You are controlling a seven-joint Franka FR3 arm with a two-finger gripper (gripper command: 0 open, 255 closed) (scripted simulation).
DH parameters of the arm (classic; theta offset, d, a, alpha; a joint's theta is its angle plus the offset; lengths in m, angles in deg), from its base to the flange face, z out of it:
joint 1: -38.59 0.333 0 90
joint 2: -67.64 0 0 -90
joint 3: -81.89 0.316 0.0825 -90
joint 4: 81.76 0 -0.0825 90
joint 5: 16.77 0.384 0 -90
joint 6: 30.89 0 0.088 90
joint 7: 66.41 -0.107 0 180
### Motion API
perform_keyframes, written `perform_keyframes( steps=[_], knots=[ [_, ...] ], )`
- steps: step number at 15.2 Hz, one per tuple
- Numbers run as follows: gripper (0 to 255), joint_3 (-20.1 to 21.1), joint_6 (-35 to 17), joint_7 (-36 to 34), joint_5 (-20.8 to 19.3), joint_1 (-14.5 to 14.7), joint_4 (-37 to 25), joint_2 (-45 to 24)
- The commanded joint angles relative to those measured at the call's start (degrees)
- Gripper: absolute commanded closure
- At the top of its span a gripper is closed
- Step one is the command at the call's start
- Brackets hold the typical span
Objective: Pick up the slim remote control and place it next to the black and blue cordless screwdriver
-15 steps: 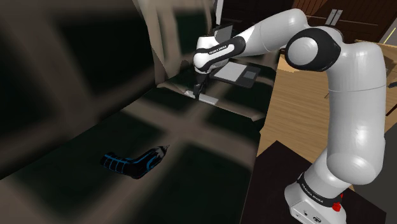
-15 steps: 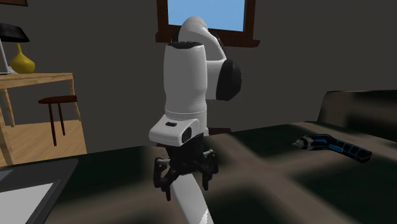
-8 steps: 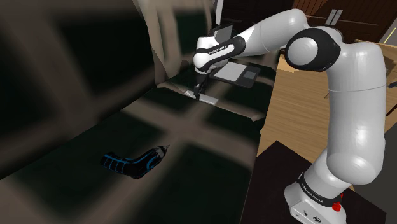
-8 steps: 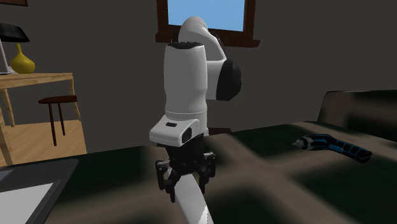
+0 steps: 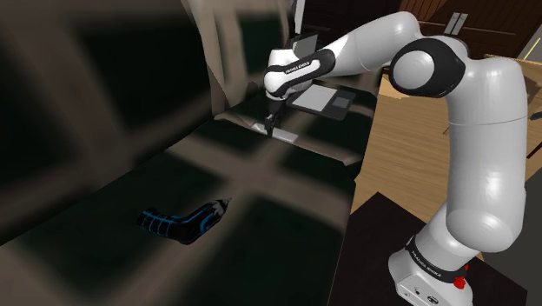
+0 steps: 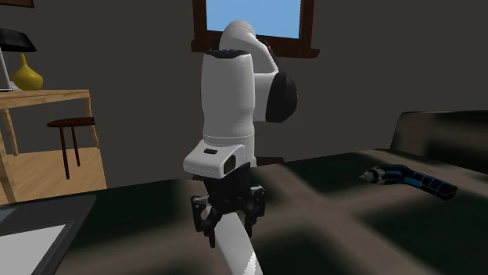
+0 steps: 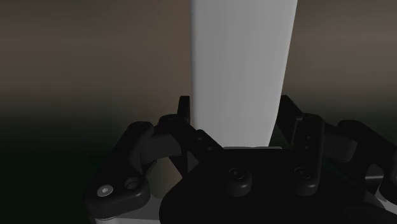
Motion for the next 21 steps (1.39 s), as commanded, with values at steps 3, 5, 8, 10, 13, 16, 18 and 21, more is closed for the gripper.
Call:
perform_keyframes(
  steps=[3,5,8,10,13,16,18,21],
  knots=[
    [255,0.0,2.1,0.0,0.0,0.0,-0.9,1.2],
    [255,0.0,3.3,0.0,0.0,0.0,-1.5,1.8],
    [255,0.0,5.2,0.0,0.0,0.0,-2.6,2.7],
    [255,0.0,6.6,0.0,0.0,0.0,-3.4,3.2],
    [255,0.0,8.5,0.0,-0.1,0.0,-4.7,3.8],
    [255,0.0,10.6,0.0,-0.1,0.0,-6.2,4.4],
    [255,0.0,12.0,0.0,-0.1,0.0,-7.2,4.7],
    [255,0.0,14.1,0.0,-0.1,0.0,-9.0,5.1]
  ],
)
